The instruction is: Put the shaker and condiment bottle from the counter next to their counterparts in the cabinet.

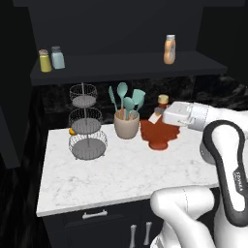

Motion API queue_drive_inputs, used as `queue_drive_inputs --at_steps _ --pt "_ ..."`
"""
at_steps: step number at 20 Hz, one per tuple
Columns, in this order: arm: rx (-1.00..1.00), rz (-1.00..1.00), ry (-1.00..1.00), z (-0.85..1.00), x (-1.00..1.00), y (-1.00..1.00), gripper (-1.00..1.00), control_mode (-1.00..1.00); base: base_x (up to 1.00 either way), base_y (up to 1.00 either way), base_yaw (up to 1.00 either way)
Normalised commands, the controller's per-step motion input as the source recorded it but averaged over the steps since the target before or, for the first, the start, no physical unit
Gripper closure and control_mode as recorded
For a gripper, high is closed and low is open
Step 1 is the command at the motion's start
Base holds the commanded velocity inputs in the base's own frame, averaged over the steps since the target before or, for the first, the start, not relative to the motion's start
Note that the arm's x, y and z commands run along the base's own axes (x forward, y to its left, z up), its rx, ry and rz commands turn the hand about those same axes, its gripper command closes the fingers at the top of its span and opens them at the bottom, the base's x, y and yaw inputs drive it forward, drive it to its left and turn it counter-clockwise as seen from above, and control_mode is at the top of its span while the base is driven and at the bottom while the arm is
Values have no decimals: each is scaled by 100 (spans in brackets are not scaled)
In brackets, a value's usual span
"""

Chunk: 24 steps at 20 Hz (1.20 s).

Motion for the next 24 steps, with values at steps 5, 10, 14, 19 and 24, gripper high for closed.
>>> queue_drive_inputs --at_steps 5,10,14,19,24 --pt "-15 -5 2 59 -81 -6 100 -100 0 0 0" --pt "-12 0 0 24 -50 -7 100 -100 0 0 0" --pt "0 11 0 13 -8 2 100 -100 0 0 0" --pt "7 16 0 15 20 0 100 -100 0 0 0" --pt "12 20 1 -10 80 -1 100 -100 0 0 0"
